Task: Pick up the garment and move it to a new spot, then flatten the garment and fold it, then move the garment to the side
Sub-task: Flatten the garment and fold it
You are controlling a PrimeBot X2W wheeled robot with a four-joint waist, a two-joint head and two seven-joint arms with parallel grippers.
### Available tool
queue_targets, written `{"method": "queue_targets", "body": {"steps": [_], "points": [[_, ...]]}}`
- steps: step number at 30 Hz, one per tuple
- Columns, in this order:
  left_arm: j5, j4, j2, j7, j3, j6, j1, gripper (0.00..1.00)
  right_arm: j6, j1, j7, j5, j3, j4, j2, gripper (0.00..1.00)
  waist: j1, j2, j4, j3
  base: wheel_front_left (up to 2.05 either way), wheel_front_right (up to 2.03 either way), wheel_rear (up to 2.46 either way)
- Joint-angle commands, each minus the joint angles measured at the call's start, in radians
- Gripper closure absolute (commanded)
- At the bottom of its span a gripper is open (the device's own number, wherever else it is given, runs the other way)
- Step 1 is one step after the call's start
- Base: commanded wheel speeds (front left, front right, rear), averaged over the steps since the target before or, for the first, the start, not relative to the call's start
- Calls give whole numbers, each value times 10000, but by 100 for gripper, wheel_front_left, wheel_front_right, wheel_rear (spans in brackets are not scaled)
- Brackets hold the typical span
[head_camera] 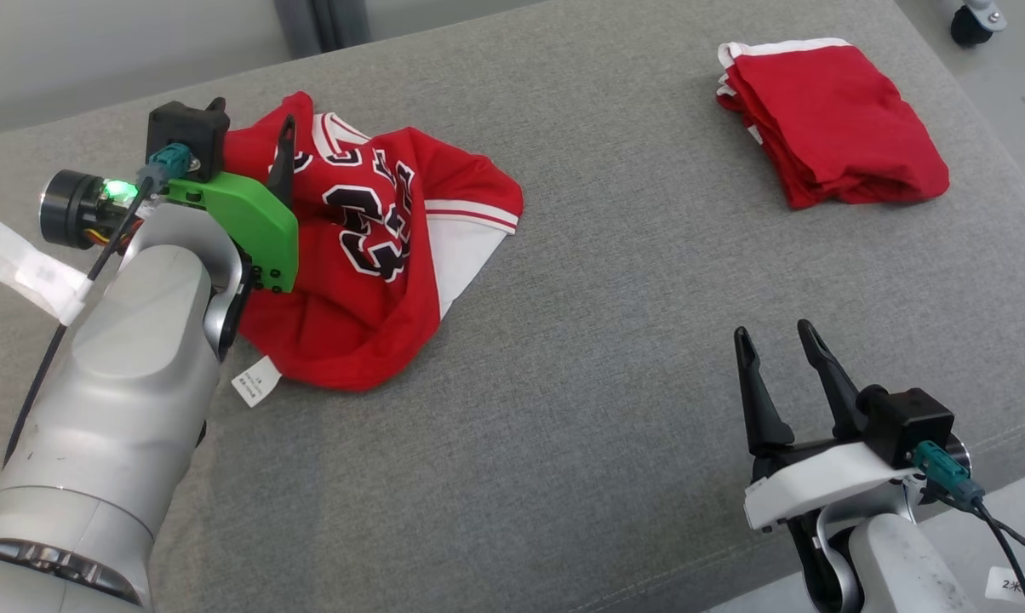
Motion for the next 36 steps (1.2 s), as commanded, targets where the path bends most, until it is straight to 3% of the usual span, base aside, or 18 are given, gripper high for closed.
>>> {"method": "queue_targets", "body": {"steps": [1,7,12,19,28,36], "points": [[-114,38,-21,-116,54,-93,-152,0,-12,-34,-47,-133,-74,-18,-18,0,-1,-1,362,-252,0,0,0],[-415,-237,-488,-362,83,-456,387,0,-12,225,-47,-386,-343,123,-21,0,-1,-1,1249,-949,0,0,0],[-505,-890,-799,-578,20,-446,1394,0,-12,449,-46,-533,-508,203,-24,0,-1,-1,1922,-1447,0,0,0],[-310,-2461,-934,-654,-14,52,3427,0,-12,671,33,-753,-731,366,-22,0,-1,-1,2704,-1603,0,0,0],[-87,-5106,-1078,-655,668,960,5683,0,-12,-49,494,-1080,-1131,889,-19,0,-1,-1,3402,-1180,0,0,0],[408,-6618,-1242,-655,974,1271,6670,0,-12,-2084,2116,-2088,-1504,2242,-15,0,-1,-1,4322,-638,0,0,0]]}}
